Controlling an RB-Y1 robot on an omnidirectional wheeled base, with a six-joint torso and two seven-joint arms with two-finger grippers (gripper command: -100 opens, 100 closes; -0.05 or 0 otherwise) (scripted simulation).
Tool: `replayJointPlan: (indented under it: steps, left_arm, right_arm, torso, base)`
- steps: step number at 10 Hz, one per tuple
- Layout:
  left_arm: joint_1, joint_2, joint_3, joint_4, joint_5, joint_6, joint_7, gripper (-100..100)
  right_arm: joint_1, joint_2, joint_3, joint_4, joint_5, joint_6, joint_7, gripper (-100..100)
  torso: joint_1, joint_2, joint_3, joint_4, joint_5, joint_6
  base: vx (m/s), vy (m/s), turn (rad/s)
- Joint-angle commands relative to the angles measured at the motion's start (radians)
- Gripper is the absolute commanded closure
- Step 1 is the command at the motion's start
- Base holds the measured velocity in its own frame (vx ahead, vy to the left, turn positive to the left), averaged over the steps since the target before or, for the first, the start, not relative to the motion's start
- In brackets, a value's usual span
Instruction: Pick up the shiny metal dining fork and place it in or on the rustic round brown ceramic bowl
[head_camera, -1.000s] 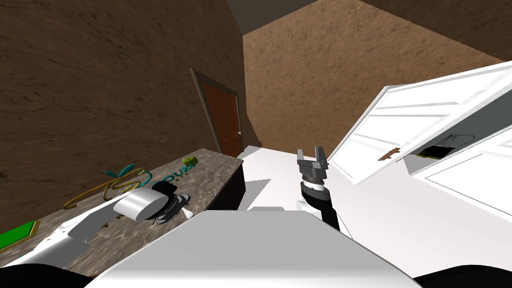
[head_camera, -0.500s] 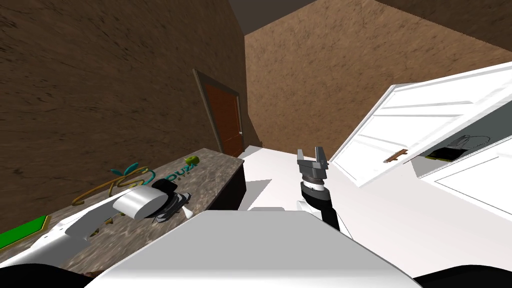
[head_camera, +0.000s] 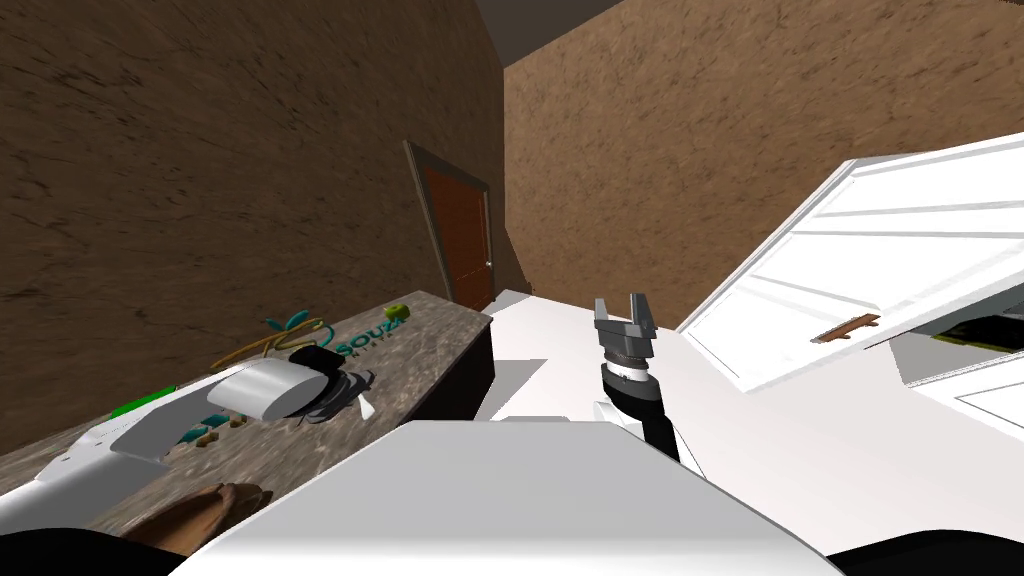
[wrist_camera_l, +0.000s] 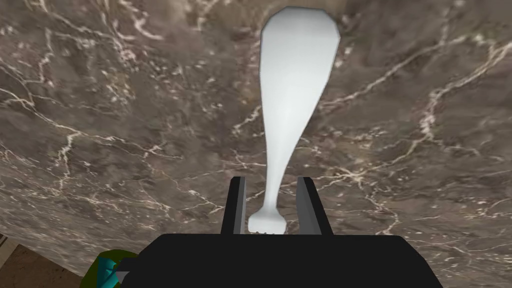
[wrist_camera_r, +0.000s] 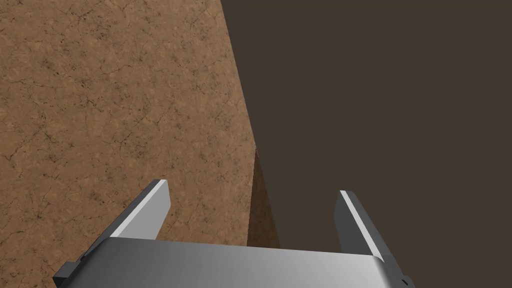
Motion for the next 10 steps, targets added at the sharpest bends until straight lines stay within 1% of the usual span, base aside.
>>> replayJointPlan:
  steps: [1, 2, 5, 6, 7, 8, 10]
  left_arm:
    - [-0.031, 0.018, 0.031, 0.015, -0.004, 0.000, -0.002, 100]
    - [-0.036, 0.023, 0.043, 0.022, -0.006, -0.004, -0.004, 100]
    - [-0.064, 0.055, 0.108, 0.059, -0.014, -0.028, -0.002, 100]
    - [-0.067, 0.059, 0.115, 0.063, -0.014, -0.032, 0.001, 100]
    - [-0.074, 0.069, 0.132, 0.074, -0.015, -0.042, 0.010, 100]
    - [-0.078, 0.079, 0.152, 0.087, -0.027, -0.051, 0.031, 100]
    - [-0.076, 0.082, 0.168, 0.096, -0.054, -0.051, 0.061, 100]
  right_arm:
    - [0.000, 0.000, 0.000, 0.000, 0.000, 0.000, 0.000, 0]
    - [0.000, 0.000, 0.000, 0.000, 0.000, 0.000, 0.000, 0]
    - [0.000, 0.000, 0.000, 0.000, 0.000, 0.000, 0.000, 0]
    - [0.000, 0.000, 0.000, 0.000, 0.000, 0.000, 0.000, 0]
    - [0.000, 0.000, 0.000, 0.000, 0.000, 0.000, 0.000, 0]
    - [0.000, 0.000, 0.000, 0.000, 0.000, 0.000, 0.000, 0]
    - [0.000, 0.000, 0.000, 0.000, 0.000, 0.000, 0.000, 0]
  torso:
    - [0.000, 0.000, 0.000, 0.000, 0.000, 0.000]
    - [0.001, 0.001, 0.001, 0.001, 0.000, 0.000]
    - [0.001, 0.004, 0.003, 0.002, 0.001, -0.002]
    - [0.001, 0.006, 0.004, 0.003, 0.000, -0.001]
    - [0.002, 0.007, 0.005, 0.003, 0.001, -0.001]
    - [0.003, 0.008, 0.006, 0.003, 0.001, -0.002]
    - [0.008, 0.014, 0.009, 0.005, 0.002, -0.004]
  base:
    - [-0.056, -0.069, 0.175]
    - [-0.041, -0.056, 0.104]
    - [-0.076, -0.064, 0.157]
    - [-0.104, -0.037, 0.070]
    - [-0.127, -0.028, 0.056]
    - [-0.168, 0.003, 0.131]
    - [-0.190, 0.041, 0.067]
